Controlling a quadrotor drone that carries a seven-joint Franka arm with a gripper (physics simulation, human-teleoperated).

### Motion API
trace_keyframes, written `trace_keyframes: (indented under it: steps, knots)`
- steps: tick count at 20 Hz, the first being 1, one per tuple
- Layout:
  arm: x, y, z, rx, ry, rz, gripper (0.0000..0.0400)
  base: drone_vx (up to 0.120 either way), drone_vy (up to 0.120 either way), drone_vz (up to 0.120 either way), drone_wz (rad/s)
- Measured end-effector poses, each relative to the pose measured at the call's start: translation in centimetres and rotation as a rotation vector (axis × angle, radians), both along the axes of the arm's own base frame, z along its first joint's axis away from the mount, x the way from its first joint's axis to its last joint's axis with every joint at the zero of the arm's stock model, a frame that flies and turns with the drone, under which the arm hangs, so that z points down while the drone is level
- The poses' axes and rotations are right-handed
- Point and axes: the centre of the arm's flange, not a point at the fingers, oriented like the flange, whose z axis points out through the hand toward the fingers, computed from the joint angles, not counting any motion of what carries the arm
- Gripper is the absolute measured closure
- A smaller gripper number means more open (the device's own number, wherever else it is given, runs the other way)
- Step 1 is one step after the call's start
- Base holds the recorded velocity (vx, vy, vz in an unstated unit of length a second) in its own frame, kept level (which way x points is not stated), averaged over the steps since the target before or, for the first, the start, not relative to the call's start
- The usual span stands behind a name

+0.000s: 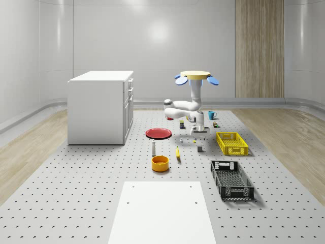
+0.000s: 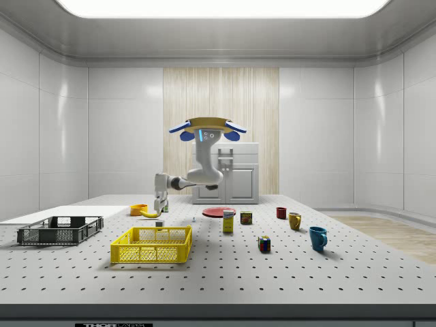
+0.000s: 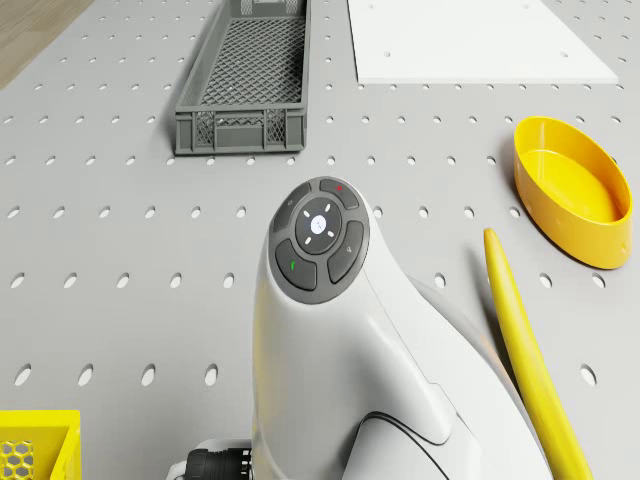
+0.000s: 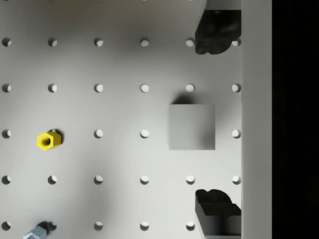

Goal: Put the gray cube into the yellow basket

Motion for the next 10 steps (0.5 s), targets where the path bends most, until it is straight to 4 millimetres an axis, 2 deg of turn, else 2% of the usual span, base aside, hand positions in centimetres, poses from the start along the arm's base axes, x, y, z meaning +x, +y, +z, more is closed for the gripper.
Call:
trace_keyframes:
  steps: [2, 10]
  knots:
    - [0.0, 0.0, 0.0, 0.000, 0.000, 0.000, 0.0000, 0.000, 0.000, -0.080, 0.000]
    - [0.0, 0.0, 2.3, 0.000, 0.000, 0.000, 0.0000, 0.000, 0.000, 0.000, 0.000]
